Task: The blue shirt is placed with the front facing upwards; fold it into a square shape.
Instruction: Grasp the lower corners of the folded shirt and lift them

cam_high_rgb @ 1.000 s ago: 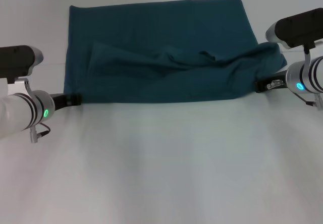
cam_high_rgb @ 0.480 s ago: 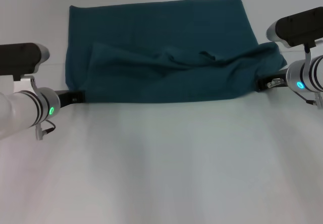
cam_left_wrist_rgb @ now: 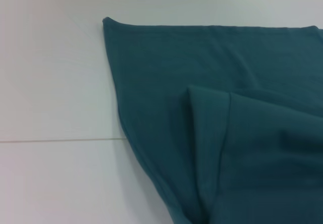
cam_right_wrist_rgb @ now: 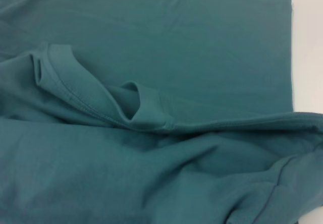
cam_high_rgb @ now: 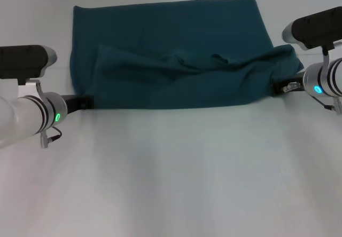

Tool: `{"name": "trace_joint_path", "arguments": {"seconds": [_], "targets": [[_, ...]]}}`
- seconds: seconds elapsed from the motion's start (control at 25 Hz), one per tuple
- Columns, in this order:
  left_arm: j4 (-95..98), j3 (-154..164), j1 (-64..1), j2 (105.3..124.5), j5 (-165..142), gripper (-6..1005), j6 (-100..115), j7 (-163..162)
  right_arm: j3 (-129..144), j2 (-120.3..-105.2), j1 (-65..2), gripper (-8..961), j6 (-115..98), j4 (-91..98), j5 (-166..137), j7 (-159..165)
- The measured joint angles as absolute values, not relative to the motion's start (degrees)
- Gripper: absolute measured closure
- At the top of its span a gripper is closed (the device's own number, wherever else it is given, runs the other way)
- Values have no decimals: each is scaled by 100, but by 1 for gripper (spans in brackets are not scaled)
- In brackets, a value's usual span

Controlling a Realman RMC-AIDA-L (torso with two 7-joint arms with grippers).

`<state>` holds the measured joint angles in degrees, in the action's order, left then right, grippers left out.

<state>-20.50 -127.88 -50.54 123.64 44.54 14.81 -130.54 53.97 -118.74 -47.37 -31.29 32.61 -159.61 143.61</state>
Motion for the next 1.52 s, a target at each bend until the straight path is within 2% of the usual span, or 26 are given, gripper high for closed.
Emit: {"name": "trace_joint_path", "arguments": {"seconds": [1.08, 1.28, 1.52], "targets": [[-2388, -12849, -4743, 12380, 4951, 876, 1375, -13517, 5537, -11927, -4678, 929, -3112, 3331, -15963, 14361], [-2384, -12850, -4740, 12355, 4954, 646, 1499, -13913, 5537, -11927, -4679, 929, -3111, 3332, -15968, 14361], [-2382, -12850, -4737, 12348, 4957, 425, 1601, -14324, 5546, -11927, -4676, 929, -3111, 3332, -15970, 14361]]}}
